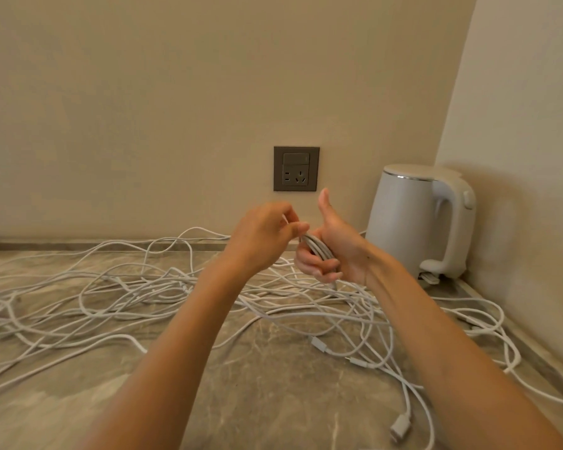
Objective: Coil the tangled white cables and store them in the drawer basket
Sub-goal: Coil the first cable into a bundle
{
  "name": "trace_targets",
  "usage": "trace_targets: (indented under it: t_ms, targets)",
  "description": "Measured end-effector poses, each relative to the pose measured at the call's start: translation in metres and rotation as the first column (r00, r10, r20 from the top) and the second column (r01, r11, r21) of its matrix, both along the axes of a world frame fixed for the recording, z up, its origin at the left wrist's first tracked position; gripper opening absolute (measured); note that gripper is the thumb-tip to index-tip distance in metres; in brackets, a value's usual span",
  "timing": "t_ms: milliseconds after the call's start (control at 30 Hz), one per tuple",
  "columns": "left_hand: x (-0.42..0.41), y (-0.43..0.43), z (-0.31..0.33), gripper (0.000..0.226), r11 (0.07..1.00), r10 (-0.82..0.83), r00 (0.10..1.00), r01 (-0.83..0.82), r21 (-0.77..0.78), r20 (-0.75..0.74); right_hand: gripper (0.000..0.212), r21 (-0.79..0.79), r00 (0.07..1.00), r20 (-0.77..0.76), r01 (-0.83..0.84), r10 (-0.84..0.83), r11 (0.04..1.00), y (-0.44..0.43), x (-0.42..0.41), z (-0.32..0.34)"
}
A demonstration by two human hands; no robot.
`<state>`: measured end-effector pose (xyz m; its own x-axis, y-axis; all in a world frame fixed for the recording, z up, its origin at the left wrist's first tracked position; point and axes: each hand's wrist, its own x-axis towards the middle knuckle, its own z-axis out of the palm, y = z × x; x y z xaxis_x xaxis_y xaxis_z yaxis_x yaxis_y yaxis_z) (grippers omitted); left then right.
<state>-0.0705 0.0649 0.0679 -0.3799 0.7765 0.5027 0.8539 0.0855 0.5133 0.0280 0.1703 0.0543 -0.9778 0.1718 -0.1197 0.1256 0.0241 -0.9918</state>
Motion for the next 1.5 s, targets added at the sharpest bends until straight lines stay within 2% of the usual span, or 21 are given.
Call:
trace_targets:
  t_ms: [100, 167, 300, 467, 600, 700, 767, 900, 967, 1033, 1233, 1333, 1500]
  targets:
    - [-0.001, 0.003, -0.001, 0.017, 0.994, -0.040, 0.995, 0.049, -0.096, 0.087, 0.092, -0.153, 0.996, -0.041, -0.081, 0.075, 0.985, 0.000, 0.000, -0.002]
    - [0.000, 0.004, -0.002, 0.024, 0.987, -0.068, 0.988, 0.087, -0.138, 0.136, 0.093, -0.261, 0.989, -0.081, -0.141, 0.123, 0.955, 0.001, -0.002, -0.002]
    - [0.000, 0.004, -0.002, 0.037, 0.983, -0.131, 0.967, 0.156, -0.101, 0.221, 0.095, -0.375, 0.975, -0.145, -0.212, 0.168, 0.902, -0.001, -0.005, -0.002]
    - [-0.001, 0.003, -0.003, 0.044, 0.996, -0.058, 0.989, 0.067, -0.063, 0.135, 0.093, -0.279, 0.997, -0.069, 0.008, -0.028, 0.960, -0.009, -0.008, 0.002]
    - [0.000, 0.002, -0.003, 0.044, 0.999, -0.038, 0.994, 0.039, -0.008, 0.101, 0.091, -0.247, 0.979, -0.020, 0.191, -0.202, 0.950, -0.015, -0.014, 0.003]
    - [0.001, 0.003, -0.005, 0.044, 0.999, -0.040, 0.995, 0.038, 0.020, 0.092, 0.090, -0.246, 0.965, -0.010, 0.253, -0.264, 0.936, -0.015, -0.014, 0.003]
    - [0.001, 0.003, -0.006, 0.045, 0.999, -0.046, 0.993, 0.043, 0.032, 0.106, 0.090, -0.286, 0.975, -0.027, 0.205, -0.222, 0.936, -0.012, -0.013, 0.003]
    - [0.001, 0.006, -0.005, 0.047, 0.999, -0.037, 0.989, 0.036, 0.008, 0.144, 0.091, -0.485, 0.993, -0.117, -0.047, -0.011, 0.873, -0.009, -0.011, 0.000]
    - [0.002, 0.007, -0.006, 0.053, 0.999, -0.036, 0.988, 0.038, -0.008, 0.153, 0.091, -0.496, 0.992, -0.124, -0.064, 0.002, 0.866, -0.009, -0.012, -0.001]
    - [0.002, 0.008, -0.007, 0.055, 0.999, -0.032, 0.985, 0.033, -0.006, 0.168, 0.092, -0.464, 0.995, -0.094, -0.009, -0.039, 0.886, -0.010, -0.013, 0.001]
    - [0.003, 0.007, -0.011, 0.057, 0.999, -0.021, 0.981, 0.011, 0.051, 0.194, 0.088, -0.269, 0.951, 0.001, 0.299, -0.310, 0.916, -0.013, -0.015, 0.005]
    - [0.006, 0.006, -0.008, 0.056, 0.997, -0.016, 0.980, -0.001, 0.082, 0.196, 0.084, -0.202, 0.877, -0.016, 0.467, -0.480, 0.861, -0.012, -0.017, 0.001]
    - [0.018, 0.010, -0.009, 0.049, 1.000, -0.022, 0.985, 0.020, 0.016, 0.171, 0.084, -0.318, 0.750, -0.041, 0.616, -0.660, 0.720, -0.013, -0.021, -0.002]
